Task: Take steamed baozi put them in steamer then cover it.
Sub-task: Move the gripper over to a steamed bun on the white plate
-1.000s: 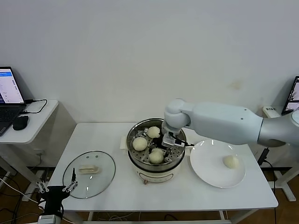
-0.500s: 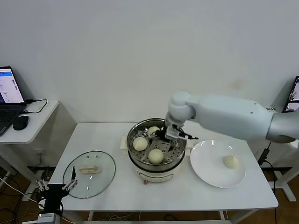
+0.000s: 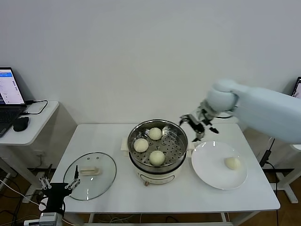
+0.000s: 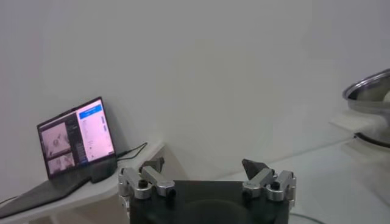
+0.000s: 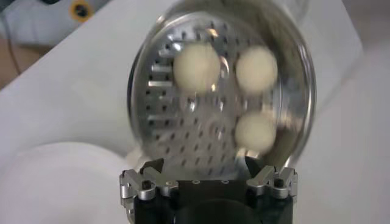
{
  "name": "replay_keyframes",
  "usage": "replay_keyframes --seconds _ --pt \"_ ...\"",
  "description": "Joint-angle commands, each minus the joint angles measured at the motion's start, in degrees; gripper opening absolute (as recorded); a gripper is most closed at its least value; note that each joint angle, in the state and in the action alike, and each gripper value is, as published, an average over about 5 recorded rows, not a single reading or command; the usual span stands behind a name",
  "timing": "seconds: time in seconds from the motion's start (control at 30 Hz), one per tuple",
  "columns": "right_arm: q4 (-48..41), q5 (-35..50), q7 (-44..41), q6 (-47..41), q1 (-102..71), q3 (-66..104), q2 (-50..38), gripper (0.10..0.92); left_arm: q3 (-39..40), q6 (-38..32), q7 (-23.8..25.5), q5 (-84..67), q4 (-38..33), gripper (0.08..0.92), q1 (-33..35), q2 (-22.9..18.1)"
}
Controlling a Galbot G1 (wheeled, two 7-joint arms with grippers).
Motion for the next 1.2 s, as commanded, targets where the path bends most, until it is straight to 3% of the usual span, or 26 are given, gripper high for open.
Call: replay_keyframes --seconds 0.03,0.27,0.53,0.83,1.2 --pt "-0.6 -5.2 -2.4 -6.4 -13.6 10.3 -16.3 0.822 0.6 0.0 0.0 0.1 -0.1 0.823 -0.1 0.4" --pt "-10.0 -12.0 -6.7 4.3 -34.0 29.1 -15.6 0.823 0.8 0.0 0.0 0.2 -0.1 0.823 0.2 0.3" --pt "-19.8 -19.0 -7.2 9.4 -42.4 38.6 -10.1 0.822 0.2 0.0 0.0 0.5 -0.1 0.823 1.0 -0.1" --pt "-27.9 -23.6 -3.8 11.0 -45.2 41.3 -1.8 0.823 0.1 0.1 0.0 1.2 -0.1 0.823 1.4 -0.9" --pt "-31.3 -26.8 -0.6 9.2 -44.9 41.5 4.0 0.823 -0.3 0.1 0.0 1.4 0.2 0.823 1.5 -1.2"
